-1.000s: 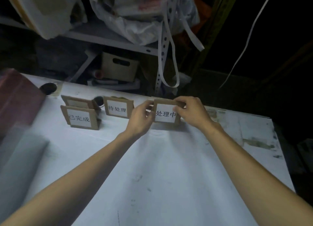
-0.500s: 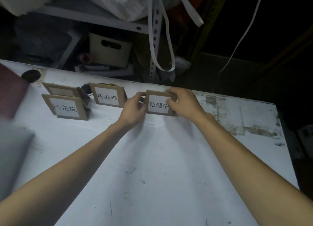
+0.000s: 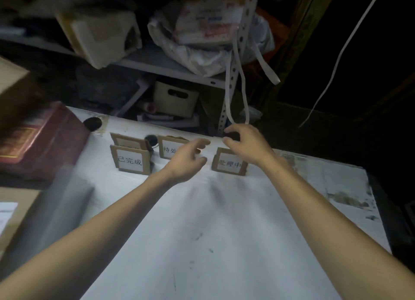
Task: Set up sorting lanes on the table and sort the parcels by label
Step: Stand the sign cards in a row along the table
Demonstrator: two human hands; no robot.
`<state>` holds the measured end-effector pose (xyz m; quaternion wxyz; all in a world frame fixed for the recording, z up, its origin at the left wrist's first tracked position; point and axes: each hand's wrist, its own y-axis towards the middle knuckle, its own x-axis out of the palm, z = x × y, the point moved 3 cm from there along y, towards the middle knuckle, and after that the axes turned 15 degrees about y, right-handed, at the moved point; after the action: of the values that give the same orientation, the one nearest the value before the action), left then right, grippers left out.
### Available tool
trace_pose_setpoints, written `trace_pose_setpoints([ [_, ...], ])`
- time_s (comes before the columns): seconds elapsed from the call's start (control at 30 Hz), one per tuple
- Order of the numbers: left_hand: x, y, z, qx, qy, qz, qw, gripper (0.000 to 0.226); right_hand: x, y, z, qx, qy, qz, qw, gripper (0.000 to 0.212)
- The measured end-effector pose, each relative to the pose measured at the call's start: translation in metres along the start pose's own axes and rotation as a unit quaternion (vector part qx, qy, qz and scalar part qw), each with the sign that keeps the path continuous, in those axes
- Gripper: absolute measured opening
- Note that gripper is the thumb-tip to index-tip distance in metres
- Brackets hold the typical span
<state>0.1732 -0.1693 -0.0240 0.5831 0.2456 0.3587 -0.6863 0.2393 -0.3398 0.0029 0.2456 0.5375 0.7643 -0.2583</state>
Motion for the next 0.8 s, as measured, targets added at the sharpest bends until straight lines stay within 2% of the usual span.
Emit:
trace_pose_setpoints([
  [0.17, -0.061, -0.047, -0.049, -0.038, -0.060, 0.042, 0.997, 0.028, 0.032, 0.014, -0.084, -0.051, -0.017, -0.080, 0.995, 0.027],
  [0.33, -0.106, -0.073, -0.105, -0.086, -0.070, 0.102, 0.989, 0.030, 0.102, 0.024, -0.136, -0.085, -0.052, -0.150, 0.984, 0.020],
  [0.43, -0.117, -0.072, -0.134, -0.126, -0.097, 0.154, 0.975, 0.027, 0.146, 0.031, -0.139, -0.106, -0.102, -0.173, 0.974, 0.017],
  [0.6, -0.112, -0.064, -0.169, -0.177, -0.148, 0.183, 0.956, 0.027, 0.196, 0.038, -0.126, -0.134, -0.207, -0.173, 0.954, 0.021],
  [0.8, -0.103, -0.059, -0.174, -0.179, -0.155, 0.180, 0.955, 0.031, 0.206, 0.035, -0.120, -0.125, -0.200, -0.144, 0.961, 0.019],
])
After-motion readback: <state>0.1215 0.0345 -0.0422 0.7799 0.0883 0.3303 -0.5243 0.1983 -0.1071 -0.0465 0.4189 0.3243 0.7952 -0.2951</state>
